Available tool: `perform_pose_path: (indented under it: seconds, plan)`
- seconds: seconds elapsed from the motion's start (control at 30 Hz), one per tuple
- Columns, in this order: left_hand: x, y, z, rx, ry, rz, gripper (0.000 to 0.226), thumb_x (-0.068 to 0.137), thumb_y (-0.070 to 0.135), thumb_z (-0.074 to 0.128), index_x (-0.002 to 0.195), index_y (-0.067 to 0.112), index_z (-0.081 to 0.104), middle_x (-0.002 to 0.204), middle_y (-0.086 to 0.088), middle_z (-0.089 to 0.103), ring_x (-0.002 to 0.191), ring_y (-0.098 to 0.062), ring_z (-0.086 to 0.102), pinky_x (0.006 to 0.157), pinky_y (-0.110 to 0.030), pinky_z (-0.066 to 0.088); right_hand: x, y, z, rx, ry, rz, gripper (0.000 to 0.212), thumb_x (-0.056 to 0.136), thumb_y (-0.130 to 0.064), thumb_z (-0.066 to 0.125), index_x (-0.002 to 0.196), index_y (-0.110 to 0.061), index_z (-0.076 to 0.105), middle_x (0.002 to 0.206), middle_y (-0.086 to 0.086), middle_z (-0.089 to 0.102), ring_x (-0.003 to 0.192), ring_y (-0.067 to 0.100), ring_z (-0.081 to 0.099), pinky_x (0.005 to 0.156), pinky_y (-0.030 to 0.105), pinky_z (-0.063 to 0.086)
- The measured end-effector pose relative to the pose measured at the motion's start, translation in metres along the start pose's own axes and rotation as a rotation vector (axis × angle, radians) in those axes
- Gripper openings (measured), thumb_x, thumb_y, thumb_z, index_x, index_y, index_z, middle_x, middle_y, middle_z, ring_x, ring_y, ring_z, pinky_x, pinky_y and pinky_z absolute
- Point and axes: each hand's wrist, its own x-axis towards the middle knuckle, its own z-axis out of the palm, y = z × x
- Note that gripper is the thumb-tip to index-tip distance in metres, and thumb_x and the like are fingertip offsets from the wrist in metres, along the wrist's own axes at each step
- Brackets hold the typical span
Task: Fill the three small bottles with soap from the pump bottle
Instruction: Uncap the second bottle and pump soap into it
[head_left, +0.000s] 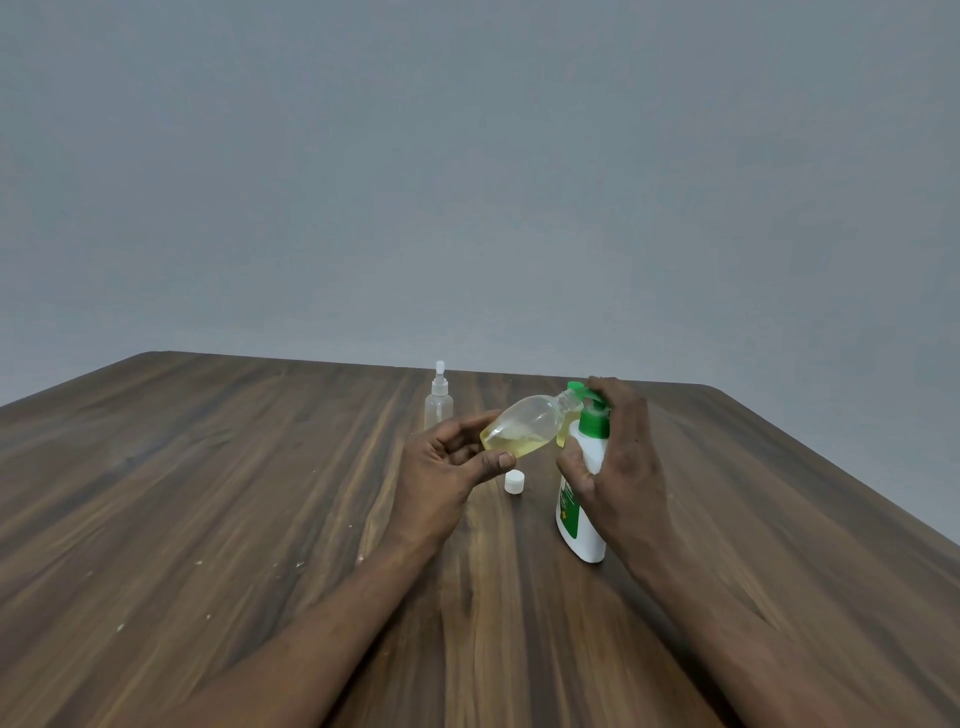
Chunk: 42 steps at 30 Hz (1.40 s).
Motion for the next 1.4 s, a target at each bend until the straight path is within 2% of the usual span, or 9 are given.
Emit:
perform_pose_path:
  seconds: [0.13, 0.27, 0.43, 0.57, 0.7, 0.97, 1.13, 1.3, 1.4]
  plan:
    - [-0.0002, -0.0002, 0.0000, 0.000, 0.000, 0.000, 0.045, 0.074, -0.011, 0.078, 0.114, 0.009, 0.072, 0.102, -0.008, 0.078, 0.094, -0.022, 0.075, 0.078, -0.029, 0.062, 0.0003, -0.0003, 0.0002, -0.003, -0.002, -0.001, 0.055, 0.081, -0.011, 0.070, 0.131, -0.018, 0.048, 0.118, -0.012, 0.049, 0.103, 0.006, 0.053, 0.087, 0.013, 0.041]
    - [0.0007, -0.0017, -0.0008, 0.002, 0.003, 0.001, 0.046, 0.074, -0.009, 0.080, 0.116, 0.008, 0.072, 0.105, -0.009, 0.078, 0.097, -0.024, 0.075, 0.079, -0.030, 0.062, 0.0000, 0.0001, 0.0003, 0.002, -0.004, 0.007, 0.059, 0.080, -0.010, 0.071, 0.133, -0.018, 0.046, 0.120, -0.010, 0.048, 0.106, 0.007, 0.053, 0.088, 0.017, 0.043]
    - [0.0010, -0.0013, -0.0013, -0.004, 0.004, 0.004, 0.046, 0.074, -0.009, 0.079, 0.116, 0.008, 0.071, 0.105, -0.009, 0.078, 0.098, -0.025, 0.075, 0.078, -0.030, 0.062, -0.0003, 0.0005, 0.0002, 0.001, 0.003, -0.007, 0.064, 0.080, -0.008, 0.071, 0.136, -0.021, 0.042, 0.124, -0.016, 0.042, 0.110, 0.000, 0.049, 0.092, 0.011, 0.038]
    - [0.0002, 0.0000, -0.0006, -0.009, -0.002, 0.006, 0.046, 0.074, -0.010, 0.079, 0.115, 0.008, 0.072, 0.104, -0.009, 0.078, 0.097, -0.025, 0.075, 0.078, -0.029, 0.062, -0.0007, 0.0006, 0.0001, -0.008, -0.002, 0.013, 0.061, 0.080, -0.008, 0.071, 0.134, -0.019, 0.046, 0.121, -0.012, 0.047, 0.105, 0.006, 0.052, 0.088, 0.017, 0.043]
    - [0.0000, -0.0006, -0.0009, -0.005, -0.005, 0.006, 0.046, 0.074, -0.010, 0.079, 0.115, 0.009, 0.072, 0.105, -0.008, 0.078, 0.097, -0.024, 0.075, 0.079, -0.029, 0.061, -0.0001, -0.0004, -0.0003, -0.002, -0.008, 0.013, 0.055, 0.080, -0.016, 0.065, 0.132, -0.019, 0.048, 0.119, -0.015, 0.047, 0.104, 0.002, 0.052, 0.087, 0.012, 0.040]
    - [0.0010, -0.0008, -0.0015, 0.007, 0.001, 0.008, 0.046, 0.074, -0.010, 0.079, 0.116, 0.007, 0.071, 0.104, -0.008, 0.078, 0.097, -0.025, 0.075, 0.078, -0.029, 0.061, -0.0006, -0.0004, -0.0001, 0.012, 0.000, 0.011, 0.067, 0.078, -0.005, 0.072, 0.134, -0.025, 0.042, 0.121, -0.012, 0.047, 0.106, 0.008, 0.053, 0.087, 0.021, 0.045]
    - [0.0005, 0.0000, -0.0008, 0.010, 0.003, 0.011, 0.046, 0.074, -0.009, 0.079, 0.116, 0.007, 0.072, 0.104, -0.008, 0.078, 0.098, -0.024, 0.075, 0.079, -0.029, 0.062, 0.0001, -0.0002, 0.0002, 0.006, -0.002, 0.007, 0.061, 0.079, -0.006, 0.071, 0.132, -0.021, 0.046, 0.118, -0.011, 0.048, 0.103, 0.011, 0.054, 0.086, 0.023, 0.046]
    - [0.0003, -0.0008, -0.0012, -0.004, -0.003, 0.003, 0.045, 0.074, -0.010, 0.079, 0.115, 0.009, 0.072, 0.104, -0.009, 0.078, 0.097, -0.025, 0.075, 0.078, -0.028, 0.061, 0.0006, 0.0001, 0.0006, 0.006, -0.006, 0.000, 0.057, 0.079, -0.007, 0.070, 0.131, -0.019, 0.048, 0.118, -0.012, 0.049, 0.104, 0.010, 0.054, 0.087, 0.018, 0.044]
    - [0.0005, -0.0003, -0.0009, -0.001, -0.002, 0.003, 0.046, 0.074, -0.010, 0.079, 0.115, 0.009, 0.072, 0.104, -0.008, 0.078, 0.098, -0.024, 0.075, 0.078, -0.029, 0.061, 0.0003, -0.0004, 0.0000, 0.009, 0.001, 0.007, 0.060, 0.079, -0.006, 0.071, 0.131, -0.020, 0.046, 0.119, -0.013, 0.047, 0.105, 0.004, 0.052, 0.087, 0.019, 0.044]
